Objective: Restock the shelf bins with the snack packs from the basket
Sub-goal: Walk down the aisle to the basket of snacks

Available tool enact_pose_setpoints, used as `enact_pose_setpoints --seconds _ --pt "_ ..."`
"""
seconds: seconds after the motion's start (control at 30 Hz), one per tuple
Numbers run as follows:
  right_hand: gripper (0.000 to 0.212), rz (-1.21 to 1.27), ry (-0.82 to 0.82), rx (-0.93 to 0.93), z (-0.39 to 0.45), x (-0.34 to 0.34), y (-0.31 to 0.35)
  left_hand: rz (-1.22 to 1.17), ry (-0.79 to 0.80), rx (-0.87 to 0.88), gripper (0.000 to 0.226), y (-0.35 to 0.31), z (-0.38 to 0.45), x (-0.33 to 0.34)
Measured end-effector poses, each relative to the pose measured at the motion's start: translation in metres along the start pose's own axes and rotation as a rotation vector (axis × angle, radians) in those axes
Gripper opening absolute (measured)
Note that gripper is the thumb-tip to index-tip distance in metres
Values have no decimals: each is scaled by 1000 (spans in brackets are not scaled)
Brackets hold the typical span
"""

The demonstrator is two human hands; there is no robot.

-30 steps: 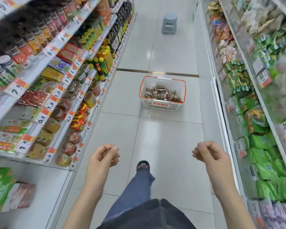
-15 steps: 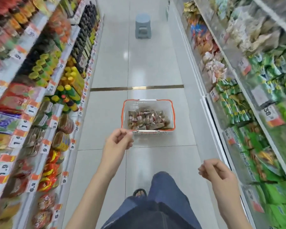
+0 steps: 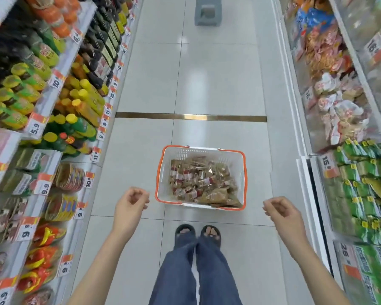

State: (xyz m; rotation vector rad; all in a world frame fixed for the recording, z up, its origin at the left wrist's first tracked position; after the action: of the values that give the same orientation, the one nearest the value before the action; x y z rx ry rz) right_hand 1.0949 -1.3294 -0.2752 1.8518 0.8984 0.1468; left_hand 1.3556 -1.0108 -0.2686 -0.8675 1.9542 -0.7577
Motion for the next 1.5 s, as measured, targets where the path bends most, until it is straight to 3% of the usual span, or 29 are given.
enact_pose_setpoints --seconds 0.13,0.33,0.43,0.53,0.63,0.7,0.93,1.17,1.3,1.5 --pt "10 -132 -52 64 130 33 -94 185 -22 -62 10 84 129 54" --pt "46 -310 -136 132 283 73 -257 341 -25 -71 49 211 289 140" --pt "58 -348 -153 190 326 89 -315 346 11 -157 64 263 333 173" --pt "43 -381 -173 234 355 98 -351 387 6 -214 47 299 357 190" --pt "22 -394 -210 205 367 103 -354 431 -49 -198 21 311 371 190" --pt "17 -383 -226 206 365 101 -347 410 -57 -215 16 306 369 186" --pt "12 -371 -193 217 306 73 -244 295 -41 -272 19 221 313 125" --pt "21 -358 -89 85 248 16 -22 122 -92 -234 6 30 216 12" --pt "25 -359 -69 -23 240 -9 110 104 -105 -135 22 -93 197 -46" --pt "28 -269 -92 -139 256 -3 259 80 -110 12 31 -224 220 -97"
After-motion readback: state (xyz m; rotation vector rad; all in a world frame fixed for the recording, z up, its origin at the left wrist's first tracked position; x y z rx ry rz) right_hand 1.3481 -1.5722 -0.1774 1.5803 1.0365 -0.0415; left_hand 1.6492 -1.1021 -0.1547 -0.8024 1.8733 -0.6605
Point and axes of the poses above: each hand's wrist, its own z-axis towards the middle knuckle, its own x-axis out of the palm, y = z × x, the point moved 9 cm from there along z, towards the middle knuckle, and after that the axes turned 3 degrees about z, right-handed, at the moved point
